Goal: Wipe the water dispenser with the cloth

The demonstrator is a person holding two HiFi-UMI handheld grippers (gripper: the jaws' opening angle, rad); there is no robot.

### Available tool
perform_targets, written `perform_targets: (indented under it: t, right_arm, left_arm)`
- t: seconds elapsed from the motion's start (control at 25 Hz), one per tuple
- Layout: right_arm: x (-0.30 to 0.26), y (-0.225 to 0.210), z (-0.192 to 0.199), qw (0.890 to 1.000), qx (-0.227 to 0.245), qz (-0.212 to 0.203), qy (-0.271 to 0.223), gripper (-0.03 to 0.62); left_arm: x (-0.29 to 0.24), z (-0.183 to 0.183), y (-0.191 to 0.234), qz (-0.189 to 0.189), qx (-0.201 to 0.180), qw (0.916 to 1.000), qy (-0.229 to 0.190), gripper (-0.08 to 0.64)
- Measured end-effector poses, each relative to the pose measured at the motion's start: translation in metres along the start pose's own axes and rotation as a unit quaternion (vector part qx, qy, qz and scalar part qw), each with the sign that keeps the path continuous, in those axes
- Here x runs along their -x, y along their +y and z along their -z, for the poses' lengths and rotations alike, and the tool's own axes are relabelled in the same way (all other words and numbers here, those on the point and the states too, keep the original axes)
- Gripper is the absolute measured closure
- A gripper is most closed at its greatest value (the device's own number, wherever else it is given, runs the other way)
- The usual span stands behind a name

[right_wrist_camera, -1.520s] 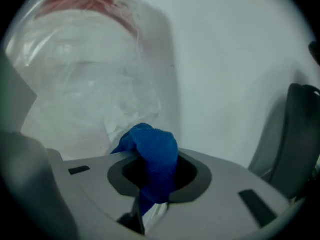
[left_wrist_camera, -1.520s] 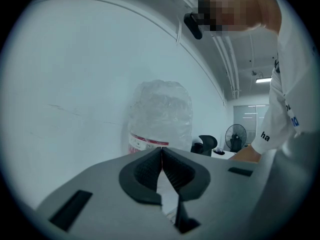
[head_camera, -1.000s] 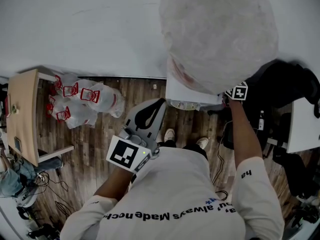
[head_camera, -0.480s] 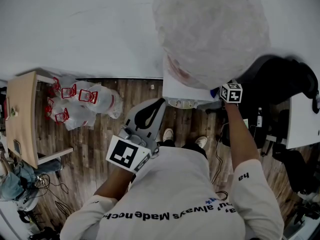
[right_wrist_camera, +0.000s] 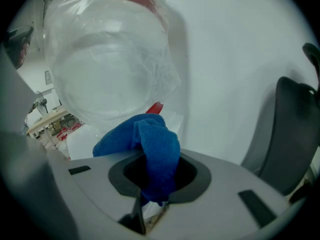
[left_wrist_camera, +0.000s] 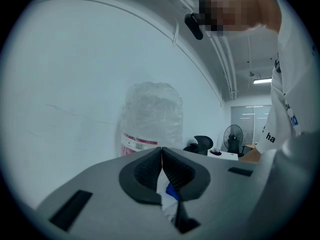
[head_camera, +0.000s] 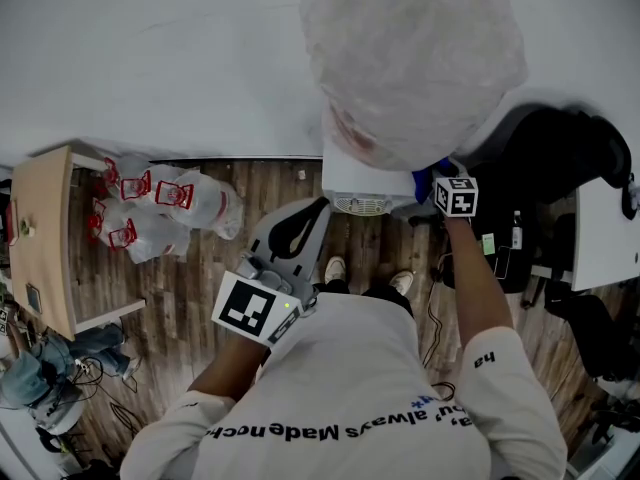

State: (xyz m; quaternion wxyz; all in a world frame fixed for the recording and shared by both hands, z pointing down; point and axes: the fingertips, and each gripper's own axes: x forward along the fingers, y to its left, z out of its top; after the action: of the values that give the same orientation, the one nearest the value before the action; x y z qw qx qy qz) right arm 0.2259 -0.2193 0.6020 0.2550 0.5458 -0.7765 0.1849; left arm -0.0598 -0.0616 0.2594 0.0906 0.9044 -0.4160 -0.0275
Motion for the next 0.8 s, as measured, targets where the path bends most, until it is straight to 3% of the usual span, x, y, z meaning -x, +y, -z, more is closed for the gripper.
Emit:
perform_targets:
  t: [0.8]
  right_arm:
    - [0.053, 0.027, 0.042, 0.999, 0.011, 0.038, -0.016, 0.509]
  left_arm:
    - [0.002, 0.002, -0.004, 0.012, 0.001, 0.9999, -0.001, 0.54]
